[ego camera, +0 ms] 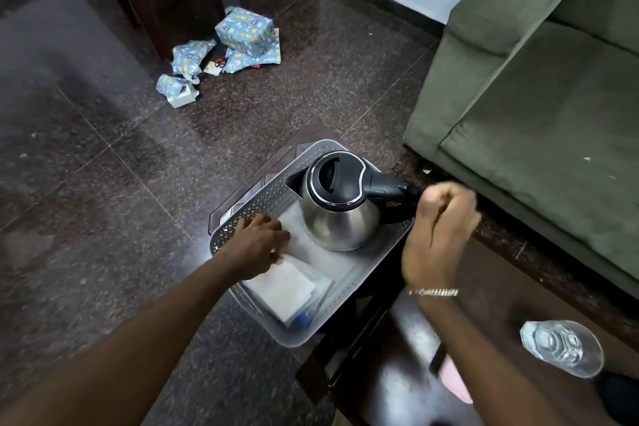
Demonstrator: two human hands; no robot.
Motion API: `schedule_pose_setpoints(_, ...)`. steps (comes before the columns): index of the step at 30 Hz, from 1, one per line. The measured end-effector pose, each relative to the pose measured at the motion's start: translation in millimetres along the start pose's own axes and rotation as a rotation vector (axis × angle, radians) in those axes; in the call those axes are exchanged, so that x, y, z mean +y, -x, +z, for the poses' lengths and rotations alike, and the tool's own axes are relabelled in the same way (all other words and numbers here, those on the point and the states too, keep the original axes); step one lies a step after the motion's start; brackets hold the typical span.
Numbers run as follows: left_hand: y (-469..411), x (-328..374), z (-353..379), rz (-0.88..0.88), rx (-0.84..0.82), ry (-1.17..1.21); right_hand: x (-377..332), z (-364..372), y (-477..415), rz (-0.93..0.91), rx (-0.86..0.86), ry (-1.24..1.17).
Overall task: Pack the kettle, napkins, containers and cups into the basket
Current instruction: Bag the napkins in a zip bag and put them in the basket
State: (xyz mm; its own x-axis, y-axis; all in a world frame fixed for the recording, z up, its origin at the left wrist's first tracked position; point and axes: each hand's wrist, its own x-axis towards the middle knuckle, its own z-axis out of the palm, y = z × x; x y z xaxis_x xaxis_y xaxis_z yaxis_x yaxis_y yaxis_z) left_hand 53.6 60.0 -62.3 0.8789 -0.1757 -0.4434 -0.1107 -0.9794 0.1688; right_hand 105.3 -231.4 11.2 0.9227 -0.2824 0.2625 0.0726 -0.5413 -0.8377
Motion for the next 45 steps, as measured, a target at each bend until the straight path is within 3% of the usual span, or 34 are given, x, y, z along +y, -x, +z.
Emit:
schedule_pose_setpoints(2,0.0,-2.0,-5.7,0.011,-0.028,0.049,-6.6,-3.1,36.3,-0.058,-0.123,-0.076)
schedule_pose_setpoints(4,1.7,-4.3,-14.5,0.011,-0.066,0.103,-9.4,3.9,74.4,-0.109,-0.384,-0.066)
schedule_pose_setpoints(9,8.3,-4.0,-44.2,0.070,-0.142,0.322,-5.3,38.7,129.8,-0.117,-0.840,0.270)
schedule_pose_setpoints(16,26.7,-8.0,-65.2,0.079,-0.183,0.625,-11.8,57.3,117.3,0.261,-0.986,0.129)
schedule_pose_setpoints(21,40.1,-7.2,-70.7,0.045,-0.170,0.886,-11.7,42.0,97.2,0.481,-1.091,-0.252)
schedule_pose_setpoints(25,47.3,10.8,-72.2,-0.002,-0.185,1.124,-13.9,6.7,78.0,0.644,-1.059,-0.532)
schedule_pose_setpoints(28,45.7,38.5,-72.1,0.010,-0.112,1.097,-16.0,-36.6,56.9,0.608,-0.990,-0.542)
schedule_pose_setpoints(30,43.0,64.2,-68.2,-0.054,-0.014,0.983,-12.3,-69.0,43.8,0.485,-0.907,-0.450)
schedule_pose_setpoints(33,40.6,119.3,-58.5,-0.303,0.231,0.824,-1.5,-121.1,29.1,0.290,-0.694,-0.221)
schedule_pose_setpoints(35,39.7,169.7,-56.6,-0.411,0.225,1.007,7.4,-152.5,25.6,0.149,-0.545,0.003)
schedule_pose_setpoints(37,35.9,228.0,-59.7,-0.399,0.028,1.379,15.6,-178.8,27.0,-0.026,-0.409,0.163)
schedule_pose_setpoints(40,26.7,310.4,-68.6,-0.259,-0.145,1.606,29.0,-210.0,34.6,-0.278,-0.323,0.371)
schedule_pose_setpoints(42,22.0,354.5,-72.0,-0.197,-0.071,1.589,38.9,-229.3,41.6,-0.352,-0.321,0.461)
schedule_pose_setpoints(45,11.9,398.6,-70.1,-0.209,0.107,1.479,50.0,-261.3,50.0,-0.319,-0.303,0.464)
